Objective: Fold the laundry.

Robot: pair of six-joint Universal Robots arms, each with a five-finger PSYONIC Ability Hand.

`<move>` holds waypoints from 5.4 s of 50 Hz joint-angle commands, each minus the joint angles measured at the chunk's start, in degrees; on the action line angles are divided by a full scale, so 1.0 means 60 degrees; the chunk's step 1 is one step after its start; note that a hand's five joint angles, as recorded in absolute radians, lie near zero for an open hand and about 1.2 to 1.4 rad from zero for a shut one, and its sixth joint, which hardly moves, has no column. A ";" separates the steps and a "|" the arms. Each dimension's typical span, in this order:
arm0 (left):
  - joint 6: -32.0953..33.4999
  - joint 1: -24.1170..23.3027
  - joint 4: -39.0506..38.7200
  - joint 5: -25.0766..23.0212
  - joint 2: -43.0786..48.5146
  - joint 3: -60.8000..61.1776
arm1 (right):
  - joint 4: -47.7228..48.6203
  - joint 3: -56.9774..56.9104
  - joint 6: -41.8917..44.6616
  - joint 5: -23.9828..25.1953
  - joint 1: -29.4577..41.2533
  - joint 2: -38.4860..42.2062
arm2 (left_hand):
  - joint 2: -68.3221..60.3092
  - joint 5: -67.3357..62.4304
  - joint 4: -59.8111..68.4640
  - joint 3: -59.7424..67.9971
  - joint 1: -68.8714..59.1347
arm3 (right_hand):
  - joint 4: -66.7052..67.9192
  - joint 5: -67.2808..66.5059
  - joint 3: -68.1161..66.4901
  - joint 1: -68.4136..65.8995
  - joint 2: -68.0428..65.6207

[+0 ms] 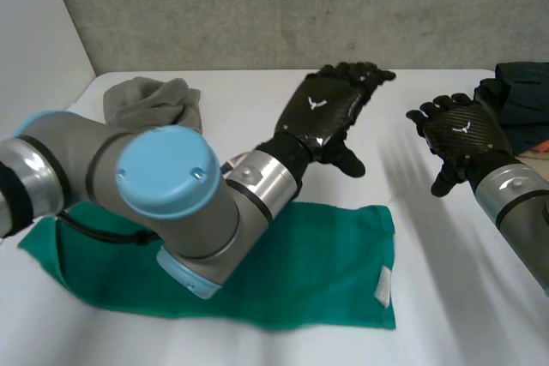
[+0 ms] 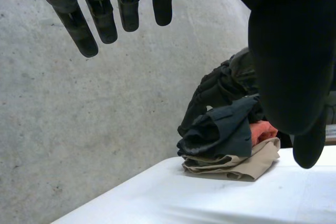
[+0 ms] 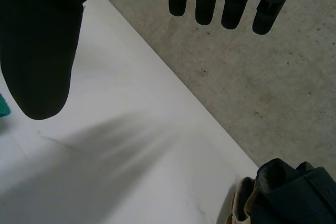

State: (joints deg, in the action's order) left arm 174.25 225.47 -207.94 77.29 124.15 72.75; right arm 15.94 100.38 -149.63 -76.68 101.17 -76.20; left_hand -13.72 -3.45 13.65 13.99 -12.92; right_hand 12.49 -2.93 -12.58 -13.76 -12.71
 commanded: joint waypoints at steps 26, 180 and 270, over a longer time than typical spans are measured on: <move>0.7887 0.7376 0.4027 -0.0006 -0.2529 0.4281 | -0.3786 0.0612 0.0124 0.1589 0.2254 0.0191 | -0.0313 -0.0358 0.0324 0.0268 -0.0445 | -0.0415 0.0488 0.0430 0.0626 0.0452; 0.7316 0.5401 0.3573 -0.0153 -0.5563 0.7137 | -0.3815 -0.1218 0.1794 0.0226 -0.0031 -0.0015 | -1.1047 -1.1092 1.1058 1.1002 -1.1179 | 1.1251 -1.1179 -1.1237 -1.1041 -1.1215; 0.7331 0.3892 -0.1158 0.2411 -0.0403 -0.3750 | 0.0190 -0.6593 0.2131 -0.1123 -0.0001 0.1304 | -1.1047 -1.1092 1.1058 1.1002 -1.1179 | 1.1251 -1.1179 -1.1237 -1.1041 -1.1215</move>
State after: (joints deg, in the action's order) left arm 218.74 248.90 -213.13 90.15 122.92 49.32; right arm 22.19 60.36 -135.68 -85.50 101.33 -67.36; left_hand -68.69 -55.67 68.78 68.53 -66.77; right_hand 69.10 -57.24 -68.57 -63.05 -67.54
